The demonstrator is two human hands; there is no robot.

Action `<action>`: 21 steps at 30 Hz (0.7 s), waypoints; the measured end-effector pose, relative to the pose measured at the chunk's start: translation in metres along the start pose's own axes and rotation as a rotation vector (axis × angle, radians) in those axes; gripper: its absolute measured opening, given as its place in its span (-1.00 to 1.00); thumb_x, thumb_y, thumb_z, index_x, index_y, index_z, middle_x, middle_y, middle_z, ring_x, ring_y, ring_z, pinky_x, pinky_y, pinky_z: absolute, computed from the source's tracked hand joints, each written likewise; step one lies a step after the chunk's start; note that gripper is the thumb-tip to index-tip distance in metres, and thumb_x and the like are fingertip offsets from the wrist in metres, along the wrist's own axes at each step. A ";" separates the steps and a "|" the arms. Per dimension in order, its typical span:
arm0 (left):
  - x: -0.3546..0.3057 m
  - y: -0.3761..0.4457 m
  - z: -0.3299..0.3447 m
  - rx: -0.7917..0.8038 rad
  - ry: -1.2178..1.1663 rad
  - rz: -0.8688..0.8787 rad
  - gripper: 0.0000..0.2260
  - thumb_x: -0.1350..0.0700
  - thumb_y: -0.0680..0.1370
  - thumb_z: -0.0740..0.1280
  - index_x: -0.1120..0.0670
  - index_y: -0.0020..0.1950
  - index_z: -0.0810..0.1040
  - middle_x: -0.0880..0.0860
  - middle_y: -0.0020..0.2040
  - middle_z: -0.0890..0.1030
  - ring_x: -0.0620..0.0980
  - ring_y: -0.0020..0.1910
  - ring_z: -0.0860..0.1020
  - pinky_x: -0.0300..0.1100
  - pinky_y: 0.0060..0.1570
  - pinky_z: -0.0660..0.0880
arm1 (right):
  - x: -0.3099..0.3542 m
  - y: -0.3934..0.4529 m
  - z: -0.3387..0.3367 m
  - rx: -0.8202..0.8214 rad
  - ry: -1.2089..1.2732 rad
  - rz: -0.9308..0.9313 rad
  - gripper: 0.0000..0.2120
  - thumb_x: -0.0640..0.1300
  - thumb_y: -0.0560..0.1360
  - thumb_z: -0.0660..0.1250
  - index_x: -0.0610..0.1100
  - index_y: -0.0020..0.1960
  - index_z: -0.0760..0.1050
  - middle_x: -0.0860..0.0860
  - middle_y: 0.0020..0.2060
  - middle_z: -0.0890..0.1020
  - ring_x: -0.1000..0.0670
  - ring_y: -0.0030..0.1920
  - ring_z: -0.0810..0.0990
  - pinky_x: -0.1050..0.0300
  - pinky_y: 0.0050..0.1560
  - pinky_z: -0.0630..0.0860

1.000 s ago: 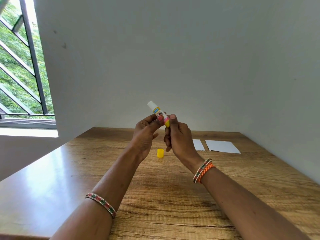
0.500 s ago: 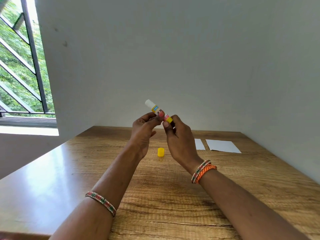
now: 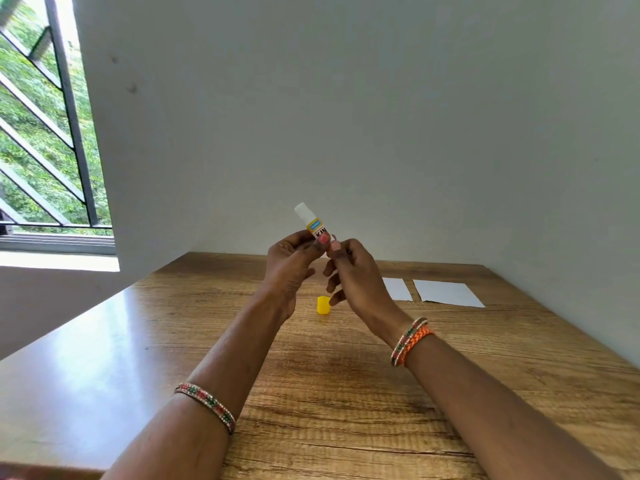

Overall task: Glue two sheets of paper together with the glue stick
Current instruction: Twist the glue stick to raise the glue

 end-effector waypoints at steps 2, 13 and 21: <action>-0.001 0.000 0.000 -0.025 0.001 -0.001 -0.83 0.05 0.44 0.42 0.05 -0.01 0.61 -0.09 -0.20 0.65 -0.20 -0.16 0.55 -0.15 -0.14 0.38 | 0.002 -0.001 -0.001 -0.027 -0.110 -0.085 -0.71 0.05 0.60 0.09 -0.19 -0.01 0.38 -0.02 -0.28 0.51 0.04 -0.34 0.47 0.15 -0.40 0.47; 0.000 0.001 0.006 0.094 -0.021 0.010 -0.80 0.10 0.49 0.37 0.10 0.09 0.60 -0.05 -0.18 0.67 -0.12 -0.14 0.57 -0.02 0.12 0.42 | -0.002 0.003 -0.001 0.050 0.317 0.166 -0.61 0.02 0.63 0.02 -0.16 -0.12 0.51 -0.06 -0.45 0.48 0.02 -0.46 0.46 0.16 -0.45 0.49; 0.001 0.000 0.005 0.036 -0.037 0.024 -0.96 0.12 0.46 0.41 0.06 -0.11 0.61 -0.11 -0.35 0.65 -0.18 -0.32 0.56 -0.18 -0.17 0.44 | 0.000 0.004 -0.001 -0.066 0.506 0.090 -0.85 -0.16 0.57 0.23 -0.20 0.09 0.35 -0.11 -0.29 0.53 0.05 -0.38 0.57 0.15 -0.35 0.59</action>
Point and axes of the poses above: each hand's wrist, its own y-axis towards the middle knuckle, its own z-axis out of the palm, x = y × z, the point moved 4 cm from there along y, towards the middle knuckle
